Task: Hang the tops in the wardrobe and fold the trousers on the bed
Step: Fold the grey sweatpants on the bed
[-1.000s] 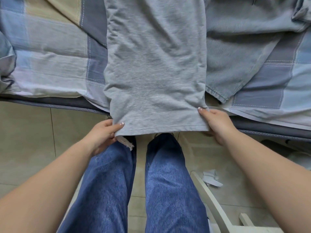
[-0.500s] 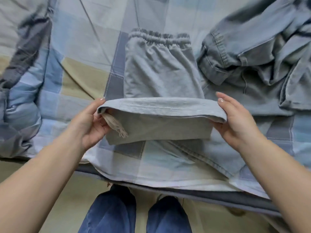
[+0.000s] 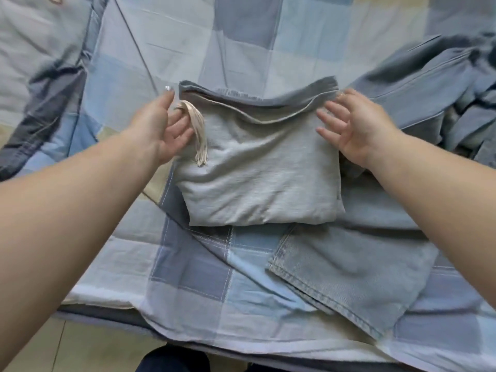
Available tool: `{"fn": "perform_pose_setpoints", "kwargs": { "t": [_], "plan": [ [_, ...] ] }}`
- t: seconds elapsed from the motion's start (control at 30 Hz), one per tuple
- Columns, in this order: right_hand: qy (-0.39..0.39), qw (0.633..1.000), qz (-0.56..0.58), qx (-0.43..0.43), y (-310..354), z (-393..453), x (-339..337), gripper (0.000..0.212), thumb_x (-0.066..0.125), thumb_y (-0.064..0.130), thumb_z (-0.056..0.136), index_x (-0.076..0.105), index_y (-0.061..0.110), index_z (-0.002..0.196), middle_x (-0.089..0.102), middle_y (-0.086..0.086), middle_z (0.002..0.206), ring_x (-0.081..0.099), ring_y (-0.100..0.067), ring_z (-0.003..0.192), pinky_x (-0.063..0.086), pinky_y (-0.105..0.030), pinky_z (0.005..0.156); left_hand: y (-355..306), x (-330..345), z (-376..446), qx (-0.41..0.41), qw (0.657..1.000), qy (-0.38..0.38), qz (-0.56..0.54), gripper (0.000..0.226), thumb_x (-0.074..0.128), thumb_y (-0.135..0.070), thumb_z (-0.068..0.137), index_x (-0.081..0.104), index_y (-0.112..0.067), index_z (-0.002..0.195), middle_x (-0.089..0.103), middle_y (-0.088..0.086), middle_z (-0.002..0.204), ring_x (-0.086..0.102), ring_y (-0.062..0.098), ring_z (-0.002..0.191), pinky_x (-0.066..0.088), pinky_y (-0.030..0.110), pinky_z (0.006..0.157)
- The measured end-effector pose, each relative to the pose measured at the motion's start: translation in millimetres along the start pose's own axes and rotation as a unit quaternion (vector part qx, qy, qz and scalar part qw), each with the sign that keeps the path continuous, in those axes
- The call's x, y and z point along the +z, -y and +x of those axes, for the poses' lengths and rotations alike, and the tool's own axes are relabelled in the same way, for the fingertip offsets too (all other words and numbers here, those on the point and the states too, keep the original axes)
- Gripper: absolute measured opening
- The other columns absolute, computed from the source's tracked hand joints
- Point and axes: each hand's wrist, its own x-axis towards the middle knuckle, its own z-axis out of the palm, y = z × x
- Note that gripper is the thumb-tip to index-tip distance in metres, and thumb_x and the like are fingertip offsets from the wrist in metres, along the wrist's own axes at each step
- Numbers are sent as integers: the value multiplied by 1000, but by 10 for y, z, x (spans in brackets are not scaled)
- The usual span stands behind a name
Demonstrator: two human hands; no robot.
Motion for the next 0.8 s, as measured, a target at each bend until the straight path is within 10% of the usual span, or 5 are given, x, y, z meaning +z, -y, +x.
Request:
{"fn": "perform_pose_setpoints", "kwargs": {
  "t": [0.23,0.37,0.8],
  "plan": [
    [-136,945,-286,-87,-943,-394,-570,24,57,19,93,61,15,117,66,1,109,59,-9,97,46,-17,85,972,-753,-163,-14,979,-95,178,14,59,-35,92,59,-24,100,64,-1,109,60,10,97,47,25,75],
    [-116,970,-206,61,-1480,-673,-754,21,60,33,91,57,26,110,62,10,109,57,-13,107,47,-34,94,1378,-797,-385,-60,976,-7,207,11,60,-31,92,61,-25,100,65,-7,112,59,8,105,45,30,89],
    [-44,961,-127,240,-1957,-1215,-442,7,61,16,91,57,18,96,65,-5,104,66,-18,89,53,-24,63,1468,-1664,-707,-32,930,-34,364,13,66,-16,89,66,-9,99,69,8,95,62,20,86,50,35,80]
  ]
}}
